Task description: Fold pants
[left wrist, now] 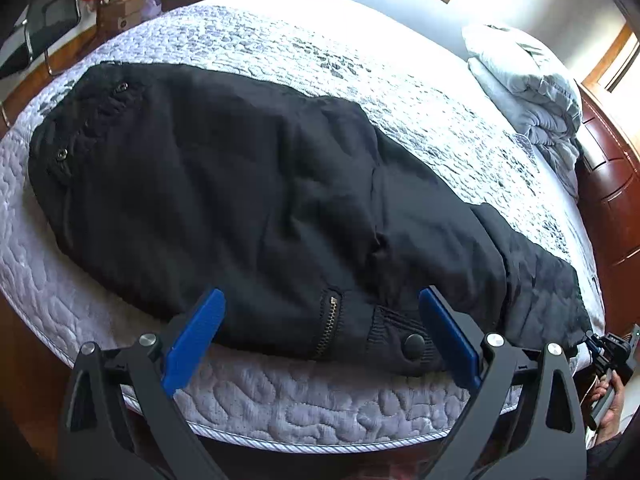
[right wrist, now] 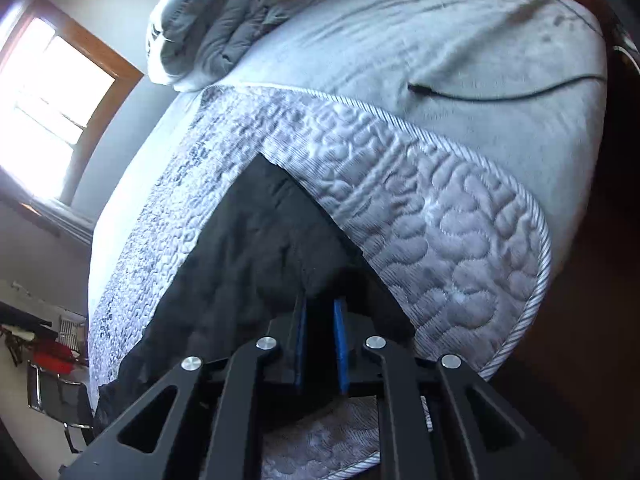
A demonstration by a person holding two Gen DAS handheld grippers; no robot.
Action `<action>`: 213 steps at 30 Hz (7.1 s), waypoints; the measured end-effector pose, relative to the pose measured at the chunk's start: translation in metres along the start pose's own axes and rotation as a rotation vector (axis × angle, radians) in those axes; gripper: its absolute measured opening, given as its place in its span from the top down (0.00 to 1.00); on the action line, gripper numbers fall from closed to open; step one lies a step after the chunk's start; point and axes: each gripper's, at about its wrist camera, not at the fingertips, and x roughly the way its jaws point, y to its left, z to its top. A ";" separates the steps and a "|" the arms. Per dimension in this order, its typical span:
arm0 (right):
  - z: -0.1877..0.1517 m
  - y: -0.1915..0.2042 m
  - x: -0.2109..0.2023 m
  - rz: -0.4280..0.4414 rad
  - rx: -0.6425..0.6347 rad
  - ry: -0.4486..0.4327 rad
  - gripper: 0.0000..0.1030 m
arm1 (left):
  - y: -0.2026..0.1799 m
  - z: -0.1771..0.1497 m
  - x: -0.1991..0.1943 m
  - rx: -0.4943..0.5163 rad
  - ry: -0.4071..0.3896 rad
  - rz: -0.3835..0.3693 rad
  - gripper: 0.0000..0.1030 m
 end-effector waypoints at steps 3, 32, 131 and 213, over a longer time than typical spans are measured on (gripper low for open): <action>-0.009 -0.004 0.005 -0.076 -0.014 0.032 0.88 | -0.002 -0.001 0.002 0.003 -0.003 -0.002 0.05; -0.069 0.077 -0.010 0.103 -0.132 0.153 0.62 | 0.131 -0.008 -0.001 -0.530 0.065 -0.295 0.06; -0.049 0.133 0.025 0.228 -0.269 0.121 0.62 | 0.039 0.013 -0.003 -0.302 -0.113 -0.068 0.12; 0.023 0.021 0.075 0.357 0.163 0.053 0.89 | -0.029 -0.004 0.009 0.083 -0.027 0.075 0.04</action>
